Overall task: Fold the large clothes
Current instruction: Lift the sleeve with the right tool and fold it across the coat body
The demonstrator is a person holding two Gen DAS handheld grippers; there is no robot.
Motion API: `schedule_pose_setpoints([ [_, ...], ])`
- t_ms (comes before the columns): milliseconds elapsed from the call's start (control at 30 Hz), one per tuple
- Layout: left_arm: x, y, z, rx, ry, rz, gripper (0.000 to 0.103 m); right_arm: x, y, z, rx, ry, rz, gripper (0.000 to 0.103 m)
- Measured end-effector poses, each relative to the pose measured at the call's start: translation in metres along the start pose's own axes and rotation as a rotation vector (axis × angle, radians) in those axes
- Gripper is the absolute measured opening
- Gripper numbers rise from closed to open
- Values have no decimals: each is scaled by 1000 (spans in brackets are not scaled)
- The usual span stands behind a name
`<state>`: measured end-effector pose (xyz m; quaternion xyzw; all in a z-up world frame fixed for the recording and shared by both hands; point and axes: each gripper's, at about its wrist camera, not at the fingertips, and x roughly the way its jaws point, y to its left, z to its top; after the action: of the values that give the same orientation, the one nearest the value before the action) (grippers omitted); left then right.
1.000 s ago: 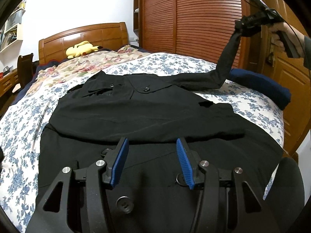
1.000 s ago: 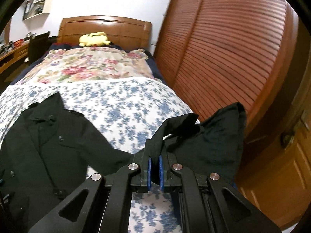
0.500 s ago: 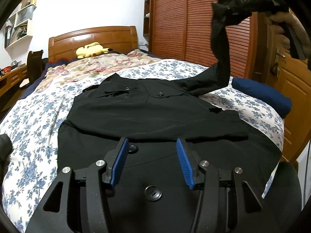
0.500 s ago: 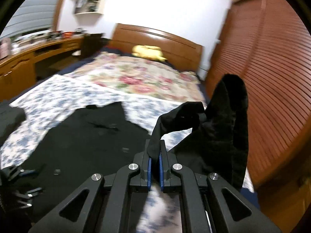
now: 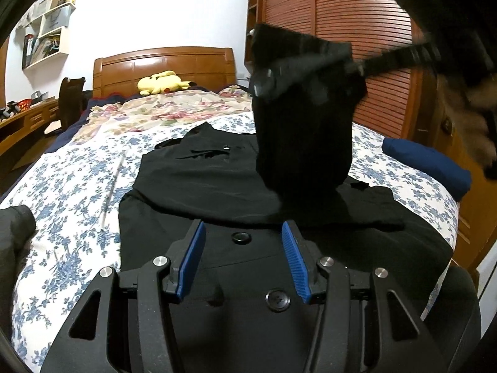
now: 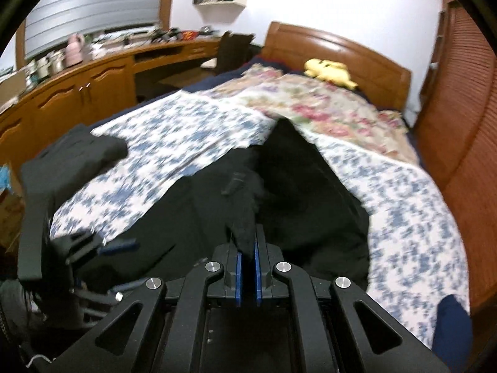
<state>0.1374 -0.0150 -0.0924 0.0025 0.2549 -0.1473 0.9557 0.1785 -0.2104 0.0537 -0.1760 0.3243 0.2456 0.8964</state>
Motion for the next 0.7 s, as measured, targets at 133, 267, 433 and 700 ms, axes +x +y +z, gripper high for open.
schedule_pose_setpoints([
  [133,-4,10,-1,-18,-5,9,52,19,-5,-8,26,49,30,6],
  [267,-5,17,0,-31,-9,18,52,24,-11,-9,37,58,43,6],
  [433,-8,23,1,-44,-16,21,52,30,-1,-4,68,49,66,38],
  [700,-19,32,2,-58,-33,29,52,16,-2,-32,130,-18,80,54],
])
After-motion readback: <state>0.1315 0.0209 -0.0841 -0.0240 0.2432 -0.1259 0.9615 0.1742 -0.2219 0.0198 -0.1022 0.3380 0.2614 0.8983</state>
